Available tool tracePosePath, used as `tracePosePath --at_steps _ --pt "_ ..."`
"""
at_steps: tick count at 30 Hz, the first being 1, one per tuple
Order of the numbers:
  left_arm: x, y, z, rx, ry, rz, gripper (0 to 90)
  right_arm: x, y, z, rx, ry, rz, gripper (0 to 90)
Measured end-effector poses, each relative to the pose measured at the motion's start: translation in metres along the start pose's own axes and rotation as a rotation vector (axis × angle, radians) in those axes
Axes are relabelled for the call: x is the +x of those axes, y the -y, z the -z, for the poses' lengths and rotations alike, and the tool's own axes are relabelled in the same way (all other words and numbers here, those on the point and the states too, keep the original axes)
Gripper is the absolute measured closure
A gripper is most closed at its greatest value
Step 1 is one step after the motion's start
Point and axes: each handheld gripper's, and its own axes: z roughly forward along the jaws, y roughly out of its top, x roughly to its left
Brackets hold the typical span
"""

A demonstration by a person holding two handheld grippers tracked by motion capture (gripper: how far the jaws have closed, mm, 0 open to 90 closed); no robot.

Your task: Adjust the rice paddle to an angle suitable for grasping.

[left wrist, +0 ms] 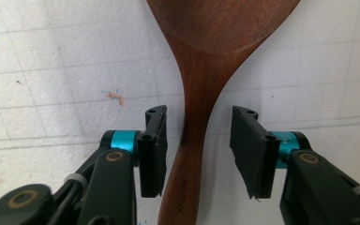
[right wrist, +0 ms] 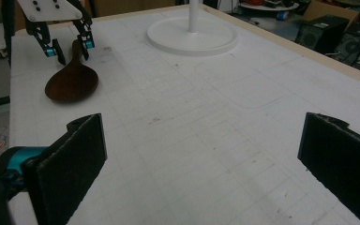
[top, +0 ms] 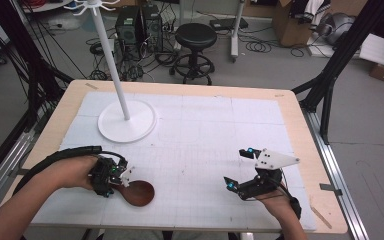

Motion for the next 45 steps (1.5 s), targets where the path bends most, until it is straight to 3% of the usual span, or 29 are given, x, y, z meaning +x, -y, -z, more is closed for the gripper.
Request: tracePosePath --at_steps 11,32,45 --pt "0.0018 -0.0056 -0.0035 0.025 0.013 -0.013 65.3 0.0001 -0.0001 0.0000 0.002 0.000 0.000 0.4" --pt "0.0067 -0.0048 -0.0051 0.024 0.037 -0.017 74.3 0.0005 0.0003 -0.0004 0.009 -0.003 -0.004 0.4" --pt "0.0032 -0.0058 -0.0053 0.025 0.020 -0.030 77.8 0.0003 0.0003 -0.0002 0.009 0.001 -0.004 0.4"
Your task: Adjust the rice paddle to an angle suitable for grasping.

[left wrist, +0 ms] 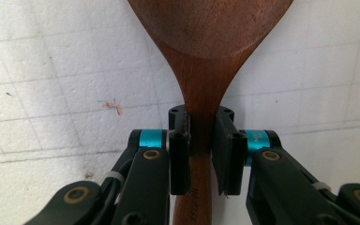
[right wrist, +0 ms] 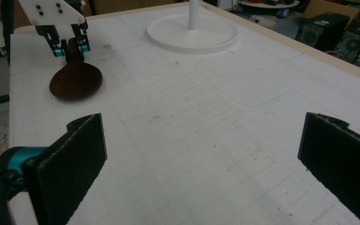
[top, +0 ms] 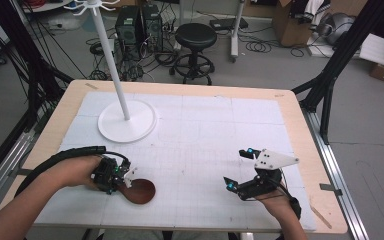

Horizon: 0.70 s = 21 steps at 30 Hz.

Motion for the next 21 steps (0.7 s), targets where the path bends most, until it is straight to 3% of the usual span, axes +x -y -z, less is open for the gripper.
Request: tracePosePath --at_steps 12,19,21 --pt "-0.002 -0.005 0.004 -0.027 -0.020 -0.031 78.2 -0.001 0.000 0.000 -0.002 0.001 -0.001 0.4" --pt "0.000 -0.020 0.015 -0.075 -0.034 -0.044 78.2 0.000 0.000 0.000 -0.002 0.001 -0.002 0.4" --pt "0.002 -0.025 0.017 -0.067 -0.040 -0.051 78.2 0.000 0.000 0.001 -0.002 0.001 -0.002 0.4"
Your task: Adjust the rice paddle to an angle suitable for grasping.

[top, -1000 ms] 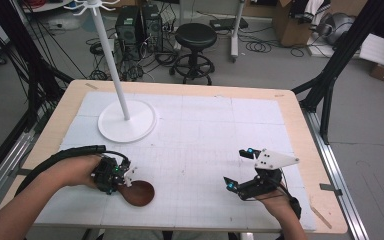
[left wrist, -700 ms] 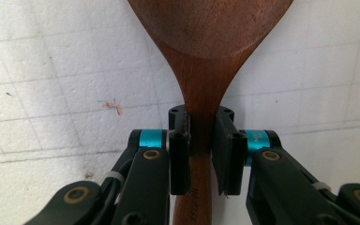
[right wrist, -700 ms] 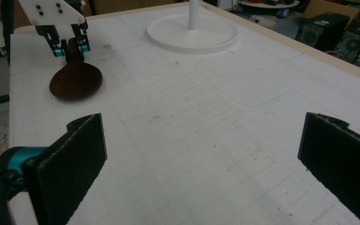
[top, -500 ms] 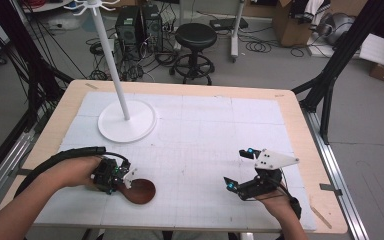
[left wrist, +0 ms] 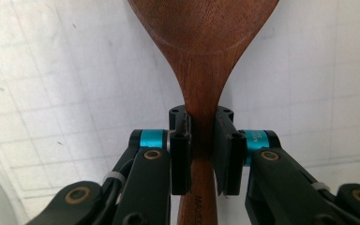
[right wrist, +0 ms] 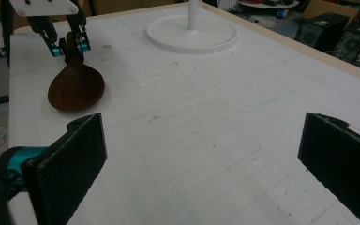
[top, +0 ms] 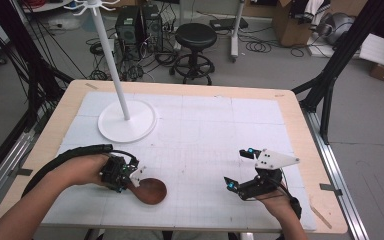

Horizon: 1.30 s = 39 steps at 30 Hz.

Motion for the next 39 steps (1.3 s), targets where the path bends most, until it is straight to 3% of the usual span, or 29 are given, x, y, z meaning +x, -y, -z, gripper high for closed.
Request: tracePosePath --at_steps 12,16,23,30,39 --pt "0.008 -0.027 0.006 -0.043 -0.019 -0.027 78.2 0.000 0.000 0.000 -0.001 0.001 0.003 0.4" --pt "0.011 -0.038 0.007 -0.047 -0.020 -0.055 78.2 0.000 0.000 0.000 -0.001 0.003 -0.002 0.4" --pt "0.017 -0.057 0.013 -0.052 -0.030 -0.066 78.2 0.000 0.001 0.001 0.000 0.003 -0.006 0.4" --pt "0.026 -0.088 0.021 -0.062 -0.038 -0.087 78.2 0.000 0.001 0.003 -0.005 0.008 -0.004 0.4" --pt "0.039 -0.117 0.013 -0.058 -0.020 -0.108 78.2 -0.003 0.002 0.009 -0.019 0.017 -0.013 0.4"
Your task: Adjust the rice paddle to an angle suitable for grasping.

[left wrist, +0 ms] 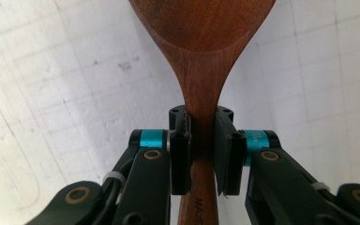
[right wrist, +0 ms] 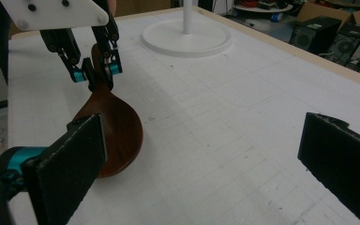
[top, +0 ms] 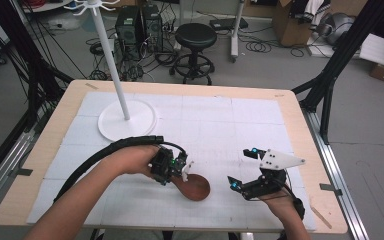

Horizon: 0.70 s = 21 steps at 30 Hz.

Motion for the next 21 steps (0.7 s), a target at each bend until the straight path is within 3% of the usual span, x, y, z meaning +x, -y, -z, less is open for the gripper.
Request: tracePosePath --at_steps 21 --pt "0.022 -0.030 -0.021 -0.004 0.031 0.000 78.1 -0.004 0.003 0.005 -0.001 0.010 -0.008 0.4"
